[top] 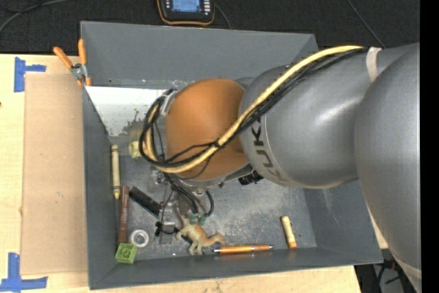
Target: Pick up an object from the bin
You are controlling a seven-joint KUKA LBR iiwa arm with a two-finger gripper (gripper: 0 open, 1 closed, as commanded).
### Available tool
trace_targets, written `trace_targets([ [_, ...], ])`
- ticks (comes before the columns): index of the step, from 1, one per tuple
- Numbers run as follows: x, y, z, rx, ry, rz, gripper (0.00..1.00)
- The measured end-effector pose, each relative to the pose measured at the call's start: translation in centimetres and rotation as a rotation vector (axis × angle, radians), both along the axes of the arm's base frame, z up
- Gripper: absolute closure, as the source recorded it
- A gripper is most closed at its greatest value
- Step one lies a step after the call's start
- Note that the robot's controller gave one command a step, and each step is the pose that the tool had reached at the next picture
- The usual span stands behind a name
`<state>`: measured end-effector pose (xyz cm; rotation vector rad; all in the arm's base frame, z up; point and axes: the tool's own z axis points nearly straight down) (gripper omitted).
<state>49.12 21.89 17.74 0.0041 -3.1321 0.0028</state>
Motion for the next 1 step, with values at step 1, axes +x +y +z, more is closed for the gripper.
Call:
trace_targets([
  [1,0.24,-0.15,0.37,0.001,-0.007,-0.006,0.00],
])
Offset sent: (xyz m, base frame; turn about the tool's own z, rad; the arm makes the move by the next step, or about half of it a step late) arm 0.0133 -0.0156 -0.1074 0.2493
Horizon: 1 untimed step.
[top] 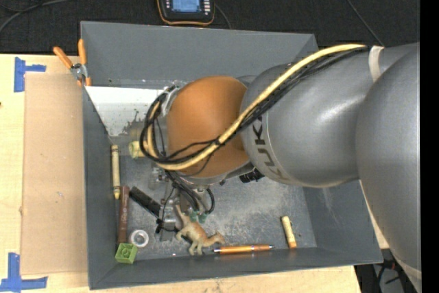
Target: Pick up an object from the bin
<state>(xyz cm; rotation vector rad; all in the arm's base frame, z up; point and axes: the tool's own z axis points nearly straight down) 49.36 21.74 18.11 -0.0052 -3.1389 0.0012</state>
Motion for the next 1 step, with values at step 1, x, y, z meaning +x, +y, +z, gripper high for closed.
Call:
trace_targets([
  [1,0.95,-1.21,-9.19,-0.001,0.002,-0.202,0.00],
])
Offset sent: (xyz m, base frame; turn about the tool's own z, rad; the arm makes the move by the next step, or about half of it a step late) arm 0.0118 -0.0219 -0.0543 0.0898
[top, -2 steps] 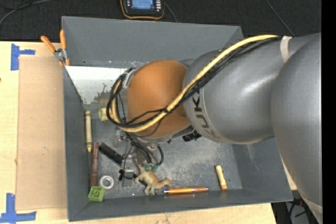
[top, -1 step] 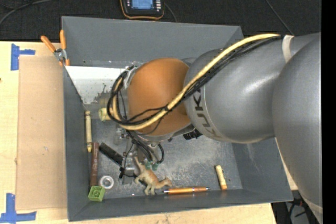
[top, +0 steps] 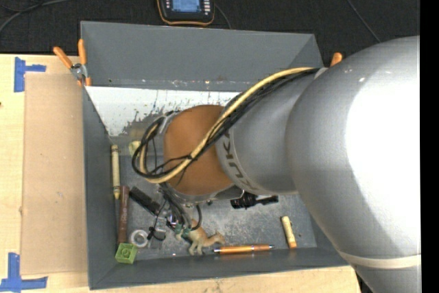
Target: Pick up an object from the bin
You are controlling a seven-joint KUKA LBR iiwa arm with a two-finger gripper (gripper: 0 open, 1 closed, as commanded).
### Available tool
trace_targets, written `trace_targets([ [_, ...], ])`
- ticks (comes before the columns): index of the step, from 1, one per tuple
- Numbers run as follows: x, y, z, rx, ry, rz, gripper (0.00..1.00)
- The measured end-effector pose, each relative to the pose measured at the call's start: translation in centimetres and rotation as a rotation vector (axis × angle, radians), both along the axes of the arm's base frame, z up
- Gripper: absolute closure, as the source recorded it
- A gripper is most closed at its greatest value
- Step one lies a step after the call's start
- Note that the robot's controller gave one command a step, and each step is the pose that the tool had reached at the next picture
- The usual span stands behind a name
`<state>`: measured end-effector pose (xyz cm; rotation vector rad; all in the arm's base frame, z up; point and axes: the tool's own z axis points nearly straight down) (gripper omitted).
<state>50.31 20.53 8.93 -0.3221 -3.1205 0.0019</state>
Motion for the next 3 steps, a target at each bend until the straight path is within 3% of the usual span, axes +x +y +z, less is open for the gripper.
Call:
trace_targets([
  [1,0.1,-0.9,3.2,0.001,-0.002,0.109,0.00],
  [2,0.7,-0.7,1.4,-0.005,0.005,-0.483,0.00],
  [3,-1.1,-2.0,-2.1,-0.001,0.001,-0.147,0.00],
])
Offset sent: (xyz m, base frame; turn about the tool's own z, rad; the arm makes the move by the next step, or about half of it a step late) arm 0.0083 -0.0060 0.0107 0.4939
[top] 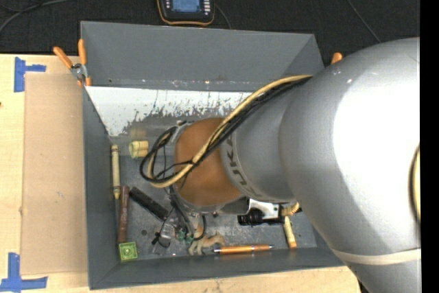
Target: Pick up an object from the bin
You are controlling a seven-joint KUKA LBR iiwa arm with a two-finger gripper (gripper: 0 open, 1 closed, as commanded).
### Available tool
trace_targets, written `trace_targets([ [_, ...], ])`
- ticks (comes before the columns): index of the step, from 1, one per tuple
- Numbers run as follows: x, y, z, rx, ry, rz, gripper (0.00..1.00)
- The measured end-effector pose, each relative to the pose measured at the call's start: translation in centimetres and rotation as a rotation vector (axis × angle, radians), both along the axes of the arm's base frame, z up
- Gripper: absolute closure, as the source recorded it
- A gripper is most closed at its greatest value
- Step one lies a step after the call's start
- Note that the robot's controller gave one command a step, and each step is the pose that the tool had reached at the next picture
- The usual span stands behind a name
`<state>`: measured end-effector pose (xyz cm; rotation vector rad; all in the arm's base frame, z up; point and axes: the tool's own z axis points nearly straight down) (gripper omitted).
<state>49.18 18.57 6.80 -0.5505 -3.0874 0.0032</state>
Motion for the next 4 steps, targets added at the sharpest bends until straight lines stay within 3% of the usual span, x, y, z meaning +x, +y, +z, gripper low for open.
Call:
trace_targets([
  [1,6.8,1.8,0.2,-0.002,0.000,-0.393,1.00],
  [2,6.8,1.8,0.3,-0.002,0.000,-0.393,1.00],
  [4,6.5,1.6,5.5,-0.006,0.008,-0.391,1.00],
])
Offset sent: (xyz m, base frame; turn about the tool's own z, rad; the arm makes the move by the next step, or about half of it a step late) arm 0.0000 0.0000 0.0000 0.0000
